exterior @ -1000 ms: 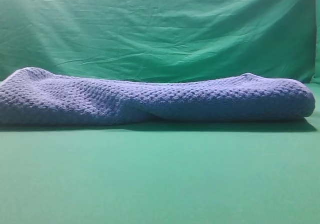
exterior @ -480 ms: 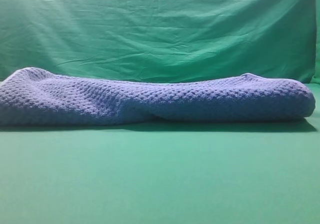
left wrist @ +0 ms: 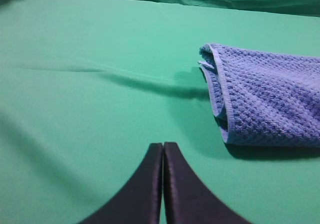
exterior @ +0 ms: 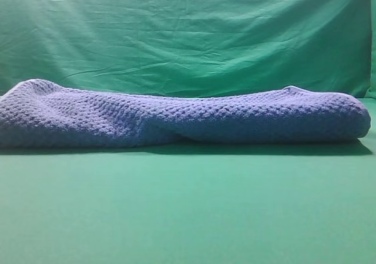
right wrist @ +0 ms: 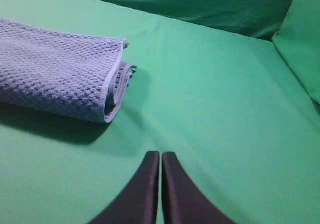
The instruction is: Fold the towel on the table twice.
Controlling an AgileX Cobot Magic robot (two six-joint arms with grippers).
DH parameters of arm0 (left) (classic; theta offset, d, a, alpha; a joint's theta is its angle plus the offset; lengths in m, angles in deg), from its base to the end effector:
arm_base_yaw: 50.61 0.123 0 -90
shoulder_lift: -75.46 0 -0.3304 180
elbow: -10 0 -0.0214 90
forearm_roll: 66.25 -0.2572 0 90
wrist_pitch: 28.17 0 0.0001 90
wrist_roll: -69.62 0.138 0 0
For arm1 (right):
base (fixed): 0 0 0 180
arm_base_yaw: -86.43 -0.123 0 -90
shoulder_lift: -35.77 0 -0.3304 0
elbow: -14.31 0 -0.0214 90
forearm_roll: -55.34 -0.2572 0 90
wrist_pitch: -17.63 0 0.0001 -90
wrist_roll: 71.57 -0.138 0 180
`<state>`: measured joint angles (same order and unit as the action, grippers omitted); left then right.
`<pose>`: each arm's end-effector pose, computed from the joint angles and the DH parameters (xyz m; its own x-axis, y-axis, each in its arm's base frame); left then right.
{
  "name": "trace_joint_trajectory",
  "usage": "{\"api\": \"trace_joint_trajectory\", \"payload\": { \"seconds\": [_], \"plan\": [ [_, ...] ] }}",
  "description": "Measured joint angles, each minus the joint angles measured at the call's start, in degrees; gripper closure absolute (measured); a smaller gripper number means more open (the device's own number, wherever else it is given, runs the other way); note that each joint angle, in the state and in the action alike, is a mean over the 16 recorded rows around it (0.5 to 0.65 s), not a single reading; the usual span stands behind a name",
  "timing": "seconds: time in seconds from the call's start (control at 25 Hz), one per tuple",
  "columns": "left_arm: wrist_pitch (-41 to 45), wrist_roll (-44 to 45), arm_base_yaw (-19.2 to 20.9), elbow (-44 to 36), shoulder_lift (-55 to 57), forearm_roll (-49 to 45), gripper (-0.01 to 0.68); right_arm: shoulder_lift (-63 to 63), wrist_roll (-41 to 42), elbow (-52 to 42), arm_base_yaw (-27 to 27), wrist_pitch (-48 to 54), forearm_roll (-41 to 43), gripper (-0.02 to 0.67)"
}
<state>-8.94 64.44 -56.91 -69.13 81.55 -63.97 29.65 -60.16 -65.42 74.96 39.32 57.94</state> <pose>0.0590 -0.0083 0.1663 -0.2614 -0.0995 -0.9601 0.0897 0.9879 -0.1268 0.0573 0.0093 0.1565 -0.2427 -0.2931 -0.9248 -0.2484 0.9403 -0.2328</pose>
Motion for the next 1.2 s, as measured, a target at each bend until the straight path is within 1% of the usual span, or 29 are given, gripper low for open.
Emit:
{"api": "trace_joint_trajectory", "payload": {
  "seconds": [0.64, 1.2],
  "plan": [
    [0.0, 0.0, 0.0, 0.0, 0.0, 0.0, 0.673, 0.0, 0.0, 0.0, 0.63, 0.0, 0.0, 0.649],
    [0.0, 0.0, 0.0, 0.0, 0.0, 0.0, 0.673, 0.0, 0.0, 0.0, 2.67, 0.0, 0.0, 0.649]
  ]
}}
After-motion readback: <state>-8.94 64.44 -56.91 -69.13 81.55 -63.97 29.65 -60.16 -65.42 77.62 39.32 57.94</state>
